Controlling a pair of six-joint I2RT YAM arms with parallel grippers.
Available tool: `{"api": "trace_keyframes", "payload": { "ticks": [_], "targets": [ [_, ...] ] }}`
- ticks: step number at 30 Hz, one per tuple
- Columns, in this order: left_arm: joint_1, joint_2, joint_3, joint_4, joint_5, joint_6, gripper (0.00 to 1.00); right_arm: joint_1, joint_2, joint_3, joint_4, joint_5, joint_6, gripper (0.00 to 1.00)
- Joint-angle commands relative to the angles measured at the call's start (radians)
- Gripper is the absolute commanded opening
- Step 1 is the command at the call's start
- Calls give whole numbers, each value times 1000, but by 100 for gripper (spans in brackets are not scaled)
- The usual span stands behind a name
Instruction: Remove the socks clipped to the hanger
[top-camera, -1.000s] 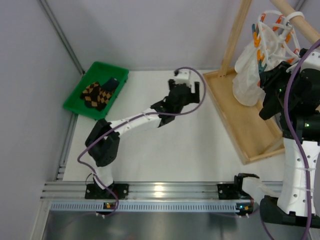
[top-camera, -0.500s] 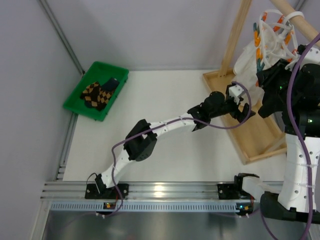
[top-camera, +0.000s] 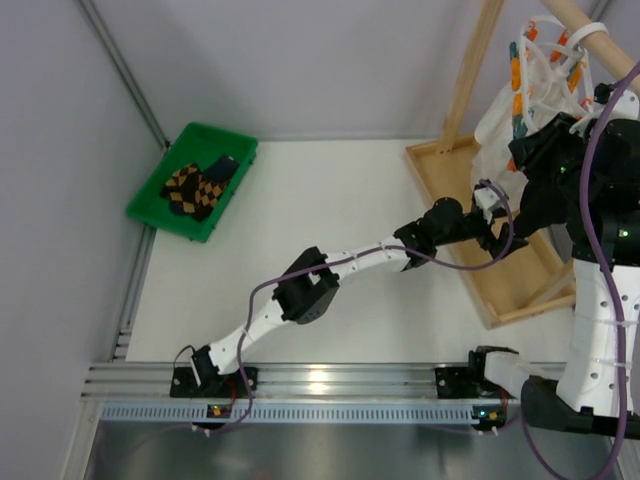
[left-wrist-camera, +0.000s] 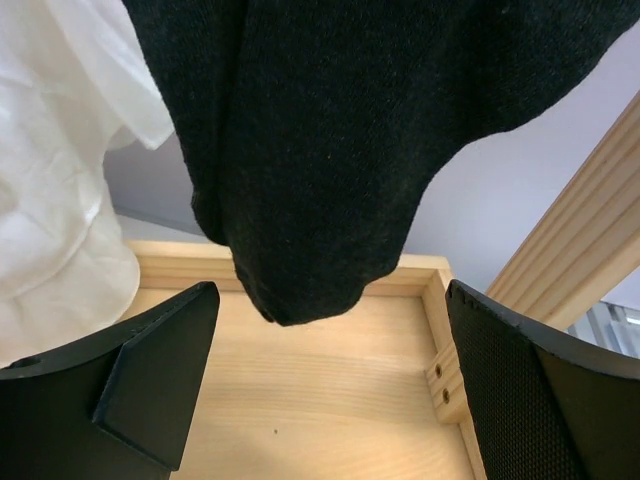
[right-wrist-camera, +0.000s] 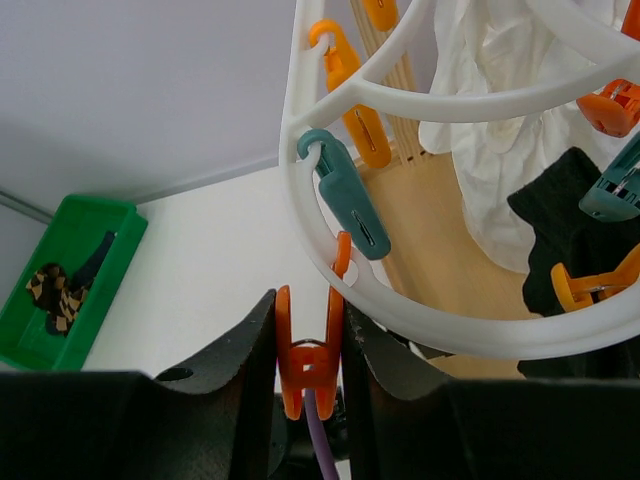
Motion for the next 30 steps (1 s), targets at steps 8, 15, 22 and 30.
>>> {"api": "trace_keyframes", "payload": {
  "ticks": [8, 15, 22, 30],
  "targets": [
    [-31, 117, 200, 135, 20, -119, 98, 33, 9, 65, -57, -82, 13, 6],
    [-40, 145, 212, 169, -61, -147, 67, 33, 8, 77, -63, -82, 16, 6],
    [-37, 123, 188, 182, -120, -203, 13, 33, 3, 77, -79, -57, 2, 7],
    [-19, -120, -107, 182, 142, -297, 0, 33, -21, 57, -116, 41, -67, 47]
  ]
}}
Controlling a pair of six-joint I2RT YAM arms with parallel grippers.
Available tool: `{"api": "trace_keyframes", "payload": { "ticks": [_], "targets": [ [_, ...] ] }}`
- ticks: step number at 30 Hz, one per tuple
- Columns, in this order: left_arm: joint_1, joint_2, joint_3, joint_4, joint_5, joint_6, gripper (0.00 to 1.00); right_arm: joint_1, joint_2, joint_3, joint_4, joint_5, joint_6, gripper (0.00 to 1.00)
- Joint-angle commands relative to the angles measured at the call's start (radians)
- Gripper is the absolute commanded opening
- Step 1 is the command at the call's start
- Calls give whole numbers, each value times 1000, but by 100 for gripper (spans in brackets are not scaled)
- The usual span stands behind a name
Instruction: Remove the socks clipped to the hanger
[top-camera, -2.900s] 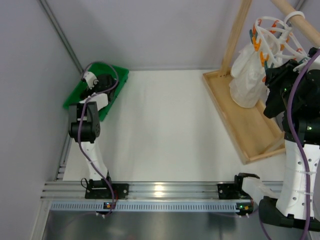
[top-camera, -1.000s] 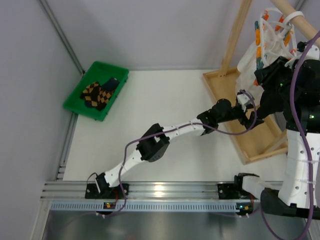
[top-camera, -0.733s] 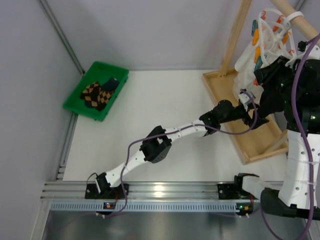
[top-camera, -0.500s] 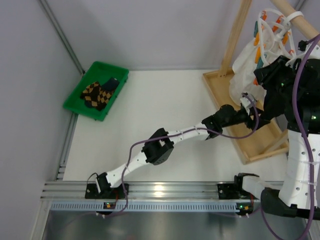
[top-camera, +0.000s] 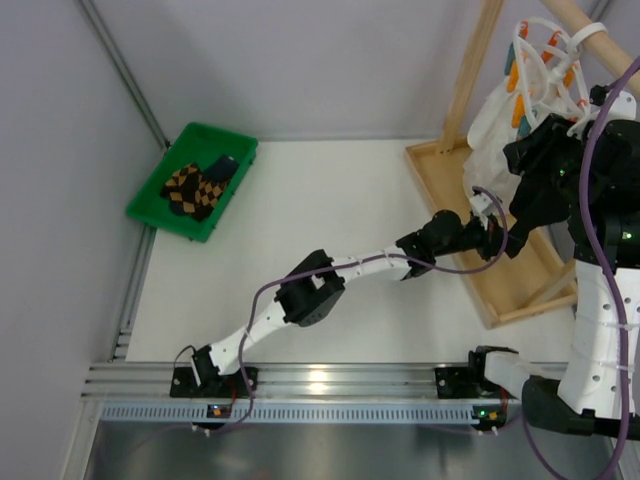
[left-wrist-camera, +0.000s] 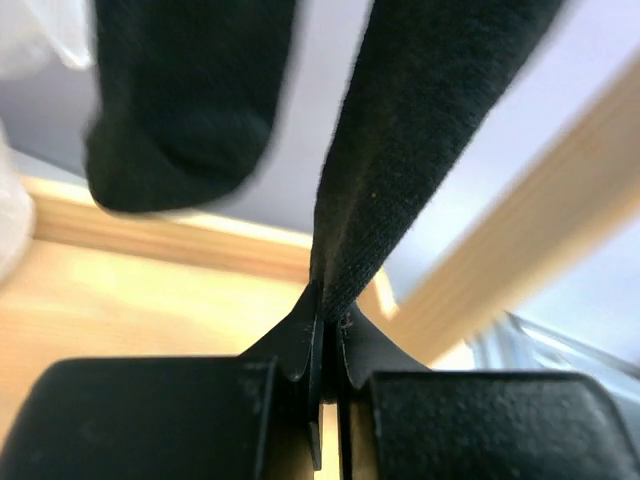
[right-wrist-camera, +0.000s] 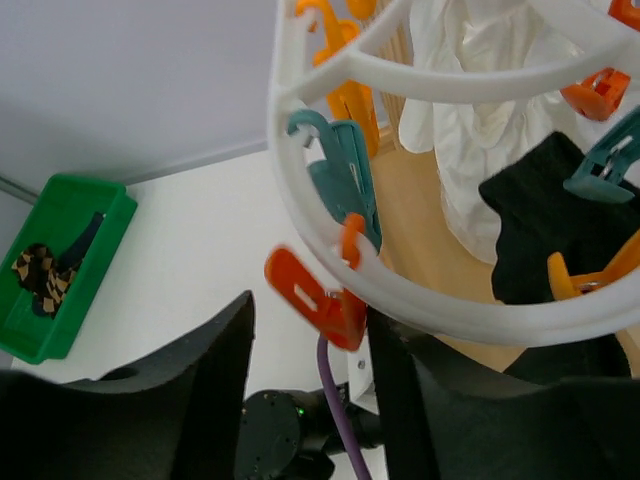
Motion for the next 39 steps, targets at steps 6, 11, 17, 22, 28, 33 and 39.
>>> {"api": "trace_keyframes", "payload": {
  "ticks": [6, 11, 17, 22, 28, 33, 39],
  "targets": [
    [19, -402, -300, 58, 303, -146, 0, 23, -74, -38, -30, 44, -27, 69],
    [66, -488, -371, 56, 358, -258, 0, 23, -117, -59, -17, 26, 4, 76],
    [125, -528, -417, 58, 377, -364, 0, 23, -135, 22, -69, 11, 28, 75],
    [129, -546, -452, 58, 390, -404, 0, 23, -117, 149, -153, 7, 22, 73],
    [131, -602, -512, 56, 389, -396, 0, 23, -96, 228, -202, 93, -12, 72],
    [132, -655, -570, 58, 383, -381, 0, 23, -56, 234, -202, 115, -19, 69],
    [132, -683, -592, 58, 383, -377, 0, 23, -13, 258, -185, 213, -50, 67]
  ]
}}
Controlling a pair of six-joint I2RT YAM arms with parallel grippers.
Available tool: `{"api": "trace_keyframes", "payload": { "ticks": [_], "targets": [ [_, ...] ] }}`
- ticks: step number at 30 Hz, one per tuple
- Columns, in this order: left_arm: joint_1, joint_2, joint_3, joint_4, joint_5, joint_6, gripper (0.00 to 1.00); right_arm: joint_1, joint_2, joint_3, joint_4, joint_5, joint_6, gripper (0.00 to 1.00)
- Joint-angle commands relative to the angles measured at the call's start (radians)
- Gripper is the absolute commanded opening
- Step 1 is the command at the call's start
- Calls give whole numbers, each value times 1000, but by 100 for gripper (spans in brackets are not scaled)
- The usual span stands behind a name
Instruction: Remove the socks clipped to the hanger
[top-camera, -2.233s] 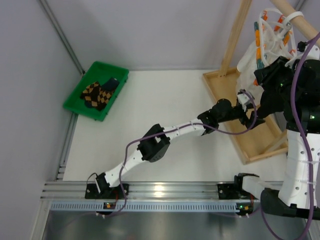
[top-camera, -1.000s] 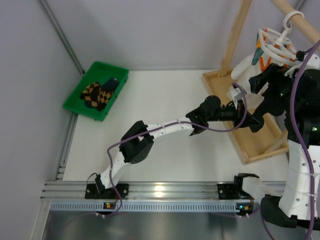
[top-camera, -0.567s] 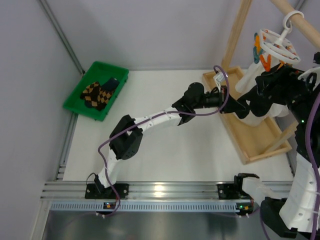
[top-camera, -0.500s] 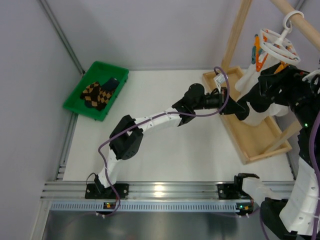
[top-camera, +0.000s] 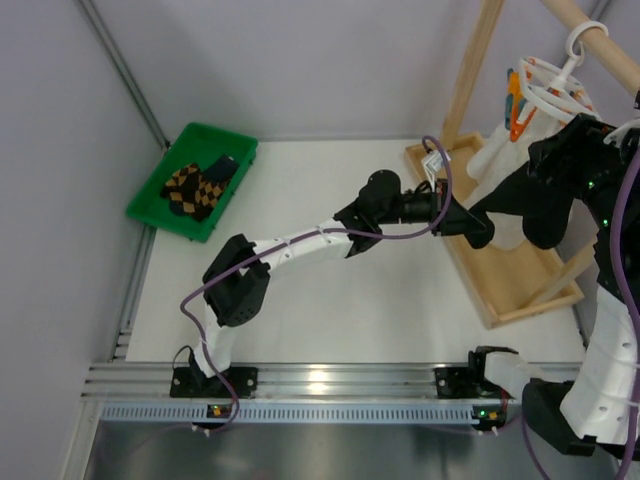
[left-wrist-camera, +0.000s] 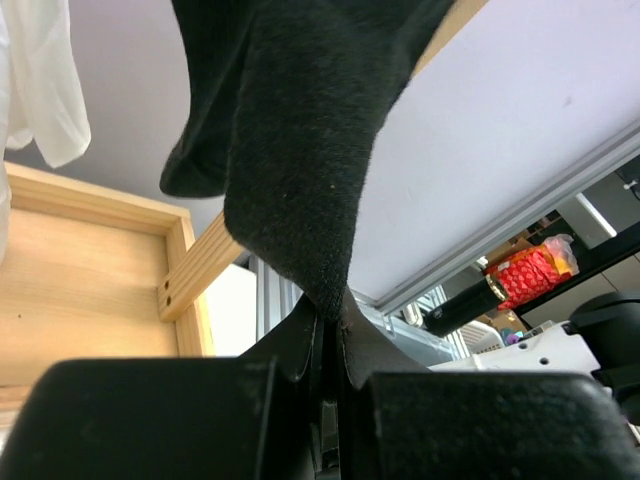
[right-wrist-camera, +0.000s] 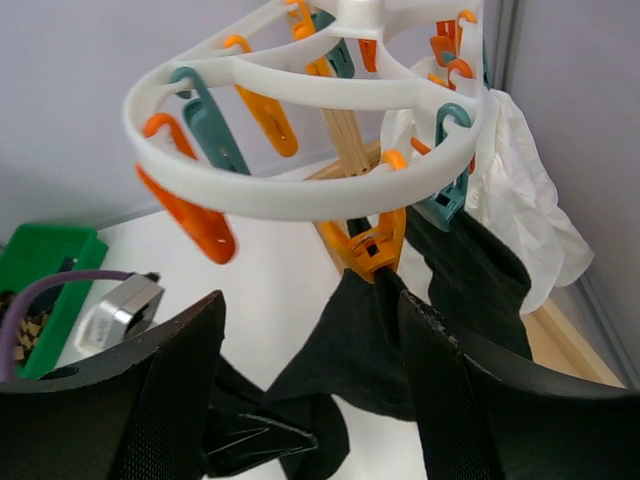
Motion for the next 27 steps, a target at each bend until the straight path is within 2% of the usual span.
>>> {"api": "trace_keyframes", "payload": {
  "ticks": [1, 15, 27],
  "targets": [
    [4, -75, -13, 39, 10, 9, 0, 14, 25, 33, -3, 92, -34, 66],
    [15, -104, -36, 41, 36, 12, 0, 14, 43, 24, 37, 148, -60, 64],
    [18, -112, -36, 41, 54, -14, 0, 14, 50, -19, 137, 90, -58, 57]
  ]
}}
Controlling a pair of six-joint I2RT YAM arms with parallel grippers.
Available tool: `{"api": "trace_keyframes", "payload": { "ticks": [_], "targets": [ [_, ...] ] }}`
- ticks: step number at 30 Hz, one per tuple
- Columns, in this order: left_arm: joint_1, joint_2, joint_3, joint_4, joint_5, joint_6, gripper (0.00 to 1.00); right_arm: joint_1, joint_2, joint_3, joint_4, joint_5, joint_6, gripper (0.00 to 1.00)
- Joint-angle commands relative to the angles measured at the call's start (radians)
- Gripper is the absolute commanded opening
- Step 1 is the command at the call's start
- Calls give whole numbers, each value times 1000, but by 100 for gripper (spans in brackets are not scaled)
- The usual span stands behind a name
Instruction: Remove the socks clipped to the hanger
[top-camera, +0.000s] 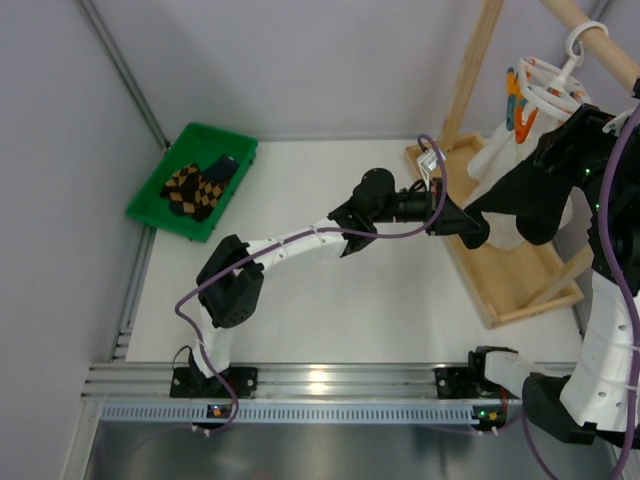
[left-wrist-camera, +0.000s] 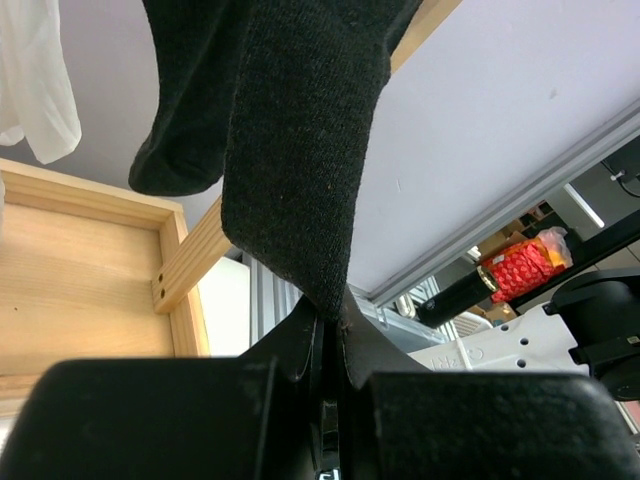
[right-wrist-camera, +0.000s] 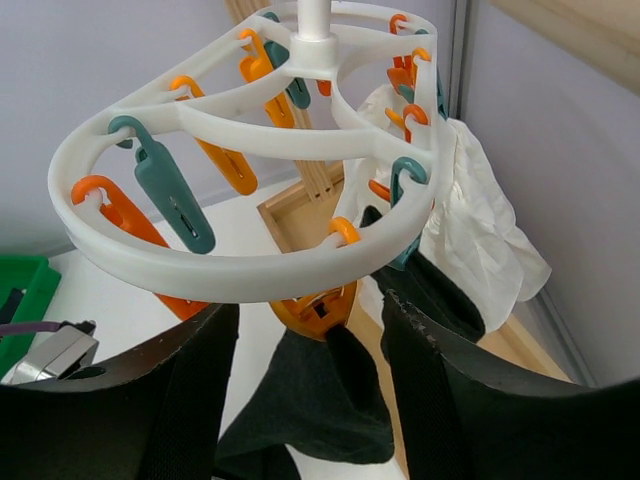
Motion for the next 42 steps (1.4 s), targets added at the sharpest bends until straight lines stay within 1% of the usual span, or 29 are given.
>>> {"api": "trace_keyframes", "payload": {
  "ticks": [1, 4, 6, 11, 14, 16, 20, 21, 23, 28, 31, 32, 34, 35, 42],
  "targets": [
    [2, -67, -1, 41, 25, -9, 0, 14, 3, -4, 87, -23, -11, 56],
    [2, -70, -6, 41, 28, -9, 0, 14, -2, -23, 116, -24, -13, 55],
    [2, -73, -6, 42, 33, -7, 0, 14, 0, -27, 125, -27, -10, 51],
    [4, -76, -9, 41, 45, -7, 0, 14, 11, -33, 151, -32, -11, 50],
    [2, -78, -9, 41, 48, -6, 0, 14, 6, -46, 171, -40, -19, 47],
    [3, -78, -9, 41, 50, -7, 0, 14, 6, -53, 176, -44, -20, 43],
    [5, -73, -9, 41, 50, -10, 0, 14, 3, -58, 179, -49, -25, 41],
    [5, -73, -9, 41, 51, -10, 0, 14, 2, -60, 180, -47, -28, 37],
    [5, -70, -9, 41, 51, -13, 0, 14, -2, -61, 180, -38, -31, 33],
    [5, -63, -13, 41, 50, -17, 0, 14, -8, -76, 186, -26, -31, 26],
    [8, -63, -18, 39, 51, -20, 0, 14, -11, -86, 188, -20, -31, 18],
    [10, -63, -21, 41, 51, -20, 0, 14, -11, -87, 187, -15, -28, 11],
    [10, -64, -21, 41, 51, -18, 0, 14, -8, -86, 183, -9, -23, 3],
    [13, -64, -24, 39, 50, -18, 0, 12, -6, -86, 179, -3, -20, 0],
    [16, -58, -32, 41, 50, -23, 0, 14, 0, -86, 163, -6, -17, 0]
  ]
}}
